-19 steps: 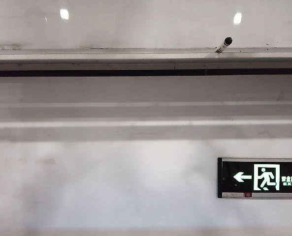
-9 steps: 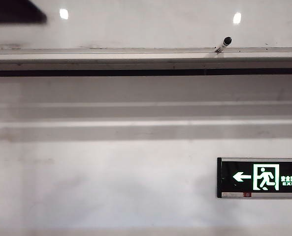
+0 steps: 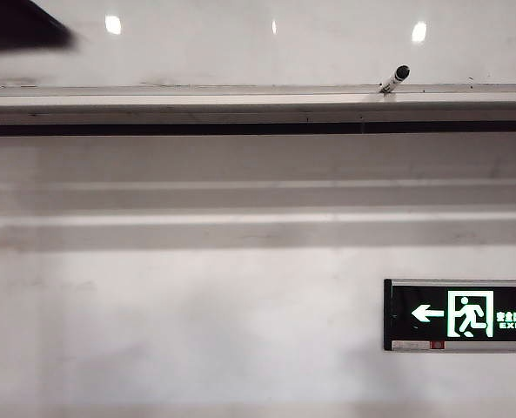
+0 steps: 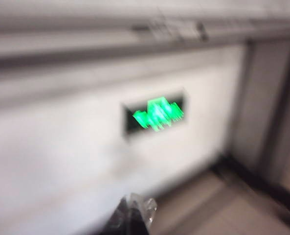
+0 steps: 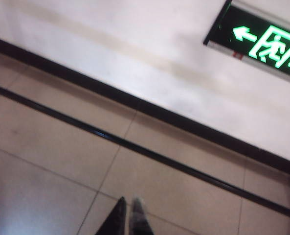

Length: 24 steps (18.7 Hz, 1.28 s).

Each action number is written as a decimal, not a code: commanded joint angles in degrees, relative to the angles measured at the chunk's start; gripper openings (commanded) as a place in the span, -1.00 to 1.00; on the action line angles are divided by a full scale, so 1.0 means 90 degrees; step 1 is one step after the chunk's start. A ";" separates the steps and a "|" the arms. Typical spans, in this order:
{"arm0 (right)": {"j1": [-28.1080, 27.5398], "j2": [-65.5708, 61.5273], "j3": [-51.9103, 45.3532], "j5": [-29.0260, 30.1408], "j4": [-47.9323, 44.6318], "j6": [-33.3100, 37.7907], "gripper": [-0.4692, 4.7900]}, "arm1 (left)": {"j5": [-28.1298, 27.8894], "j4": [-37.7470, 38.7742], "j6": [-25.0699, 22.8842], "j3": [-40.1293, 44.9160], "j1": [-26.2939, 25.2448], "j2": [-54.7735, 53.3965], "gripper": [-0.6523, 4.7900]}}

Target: Wipe the whiteboard clean using the black magnetic whiteboard eraser attached to the whiteboard.

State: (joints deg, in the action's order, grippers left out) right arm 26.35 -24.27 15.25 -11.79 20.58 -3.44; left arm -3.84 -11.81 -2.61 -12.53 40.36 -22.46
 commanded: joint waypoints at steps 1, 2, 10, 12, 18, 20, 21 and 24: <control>0.0000 0.0007 0.0029 -0.0005 -0.0070 0.0029 -0.74 | 0.0160 -0.0240 -0.0206 0.0486 -0.0969 0.0702 -0.78; 0.0000 0.0007 0.0029 0.0032 -0.0085 0.0029 -0.74 | 0.0243 -0.0085 -0.0206 0.0631 -0.1474 0.0964 -0.78; 0.0000 0.0007 0.0029 0.0002 -0.0087 0.0029 -0.74 | 0.0889 0.1639 0.0080 0.0865 -0.3976 0.2480 -0.78; 0.0000 0.0010 0.0022 -0.0007 -0.0080 0.0029 -0.74 | 0.0857 0.1503 0.0075 0.1008 -0.3988 0.2480 -0.78; 0.0000 0.0010 0.0007 -0.0005 -0.0073 0.0029 -0.74 | 0.0668 0.1052 -0.0192 0.1348 -0.3704 0.2480 -0.78; 0.0000 0.0007 0.0007 -0.0002 -0.0073 0.0029 -0.74 | 0.0670 0.1056 -0.0182 0.1348 -0.3674 0.2480 -0.76; 0.0000 0.0010 0.0007 -0.0007 -0.0075 0.0029 -0.74 | 0.0670 0.1042 -0.0182 0.1348 -0.3674 0.2480 -0.66; 0.0000 0.0007 0.0007 0.0012 -0.0073 0.0029 -0.74 | 0.0692 0.1064 -0.0182 0.1348 -0.3674 0.2480 -0.66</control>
State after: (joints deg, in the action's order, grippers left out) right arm 26.35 -24.27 15.22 -11.75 20.51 -3.44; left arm 2.37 -1.52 -4.14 -0.38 7.29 -0.19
